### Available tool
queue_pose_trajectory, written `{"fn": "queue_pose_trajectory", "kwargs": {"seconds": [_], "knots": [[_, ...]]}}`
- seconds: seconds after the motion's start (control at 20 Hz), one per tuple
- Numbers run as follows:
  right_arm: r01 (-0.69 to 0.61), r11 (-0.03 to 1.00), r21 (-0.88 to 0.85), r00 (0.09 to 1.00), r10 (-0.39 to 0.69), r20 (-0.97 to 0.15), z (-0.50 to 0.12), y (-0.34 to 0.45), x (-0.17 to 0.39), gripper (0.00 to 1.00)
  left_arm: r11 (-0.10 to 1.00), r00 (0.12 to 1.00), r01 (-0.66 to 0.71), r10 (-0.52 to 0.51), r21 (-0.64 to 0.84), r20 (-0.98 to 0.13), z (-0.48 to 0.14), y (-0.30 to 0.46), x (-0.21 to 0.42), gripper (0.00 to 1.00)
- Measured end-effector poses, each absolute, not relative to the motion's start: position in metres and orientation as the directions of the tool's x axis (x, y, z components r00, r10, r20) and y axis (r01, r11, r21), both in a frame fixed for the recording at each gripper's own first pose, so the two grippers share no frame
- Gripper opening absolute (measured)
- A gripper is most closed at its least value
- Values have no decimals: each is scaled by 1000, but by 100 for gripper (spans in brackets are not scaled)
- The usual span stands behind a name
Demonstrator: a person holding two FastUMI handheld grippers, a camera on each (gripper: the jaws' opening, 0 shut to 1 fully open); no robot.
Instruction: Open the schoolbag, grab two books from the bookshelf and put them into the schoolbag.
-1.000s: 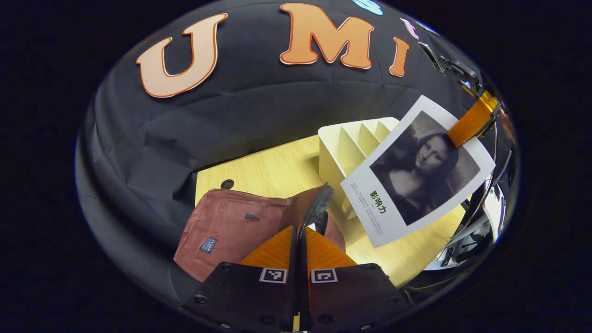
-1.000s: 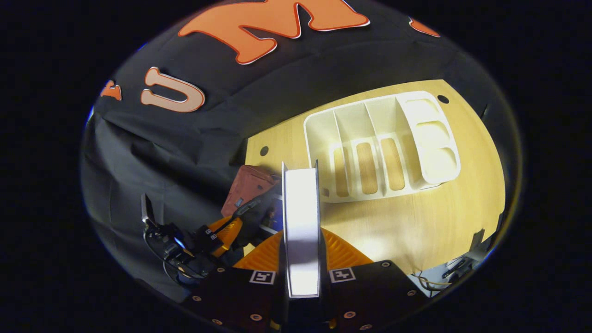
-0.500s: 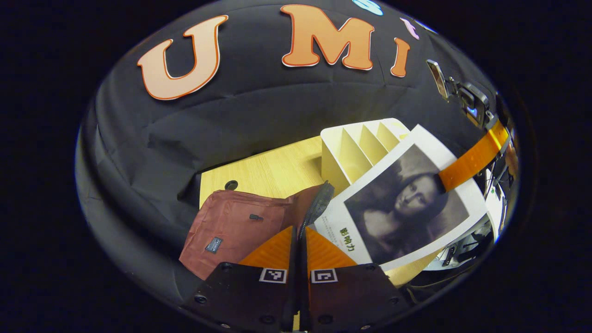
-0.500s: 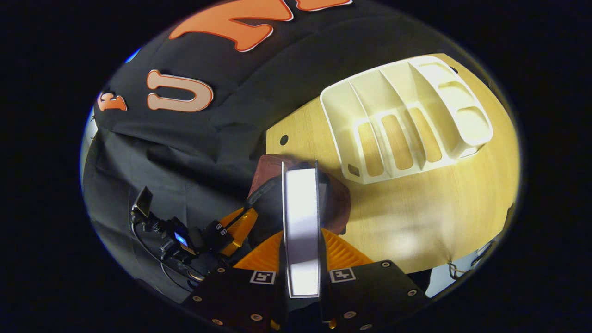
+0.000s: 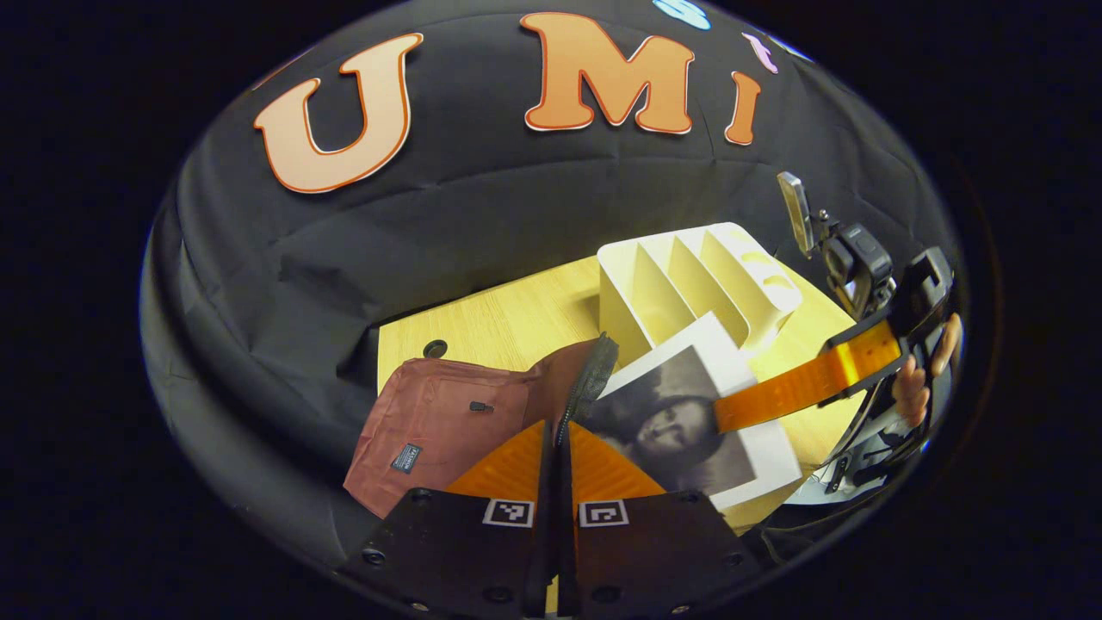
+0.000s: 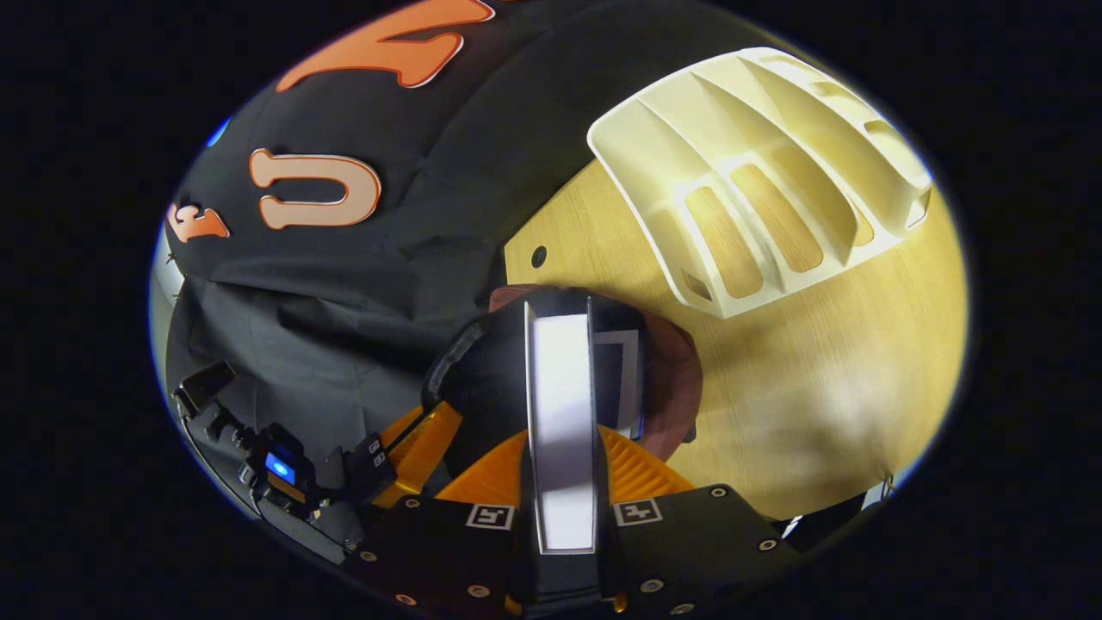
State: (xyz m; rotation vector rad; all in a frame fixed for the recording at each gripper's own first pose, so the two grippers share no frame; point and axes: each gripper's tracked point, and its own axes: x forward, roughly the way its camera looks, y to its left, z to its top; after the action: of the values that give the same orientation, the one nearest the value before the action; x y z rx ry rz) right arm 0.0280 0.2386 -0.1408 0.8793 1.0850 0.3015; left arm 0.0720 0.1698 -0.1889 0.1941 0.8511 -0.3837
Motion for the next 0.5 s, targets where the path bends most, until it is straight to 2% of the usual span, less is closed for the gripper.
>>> {"fn": "queue_pose_trajectory", "kwargs": {"seconds": [0.5], "knots": [[212, 588, 781, 514, 612, -601, -190, 293, 47, 27, 906, 598, 423, -264, 18, -757, -180, 171, 68, 5]]}}
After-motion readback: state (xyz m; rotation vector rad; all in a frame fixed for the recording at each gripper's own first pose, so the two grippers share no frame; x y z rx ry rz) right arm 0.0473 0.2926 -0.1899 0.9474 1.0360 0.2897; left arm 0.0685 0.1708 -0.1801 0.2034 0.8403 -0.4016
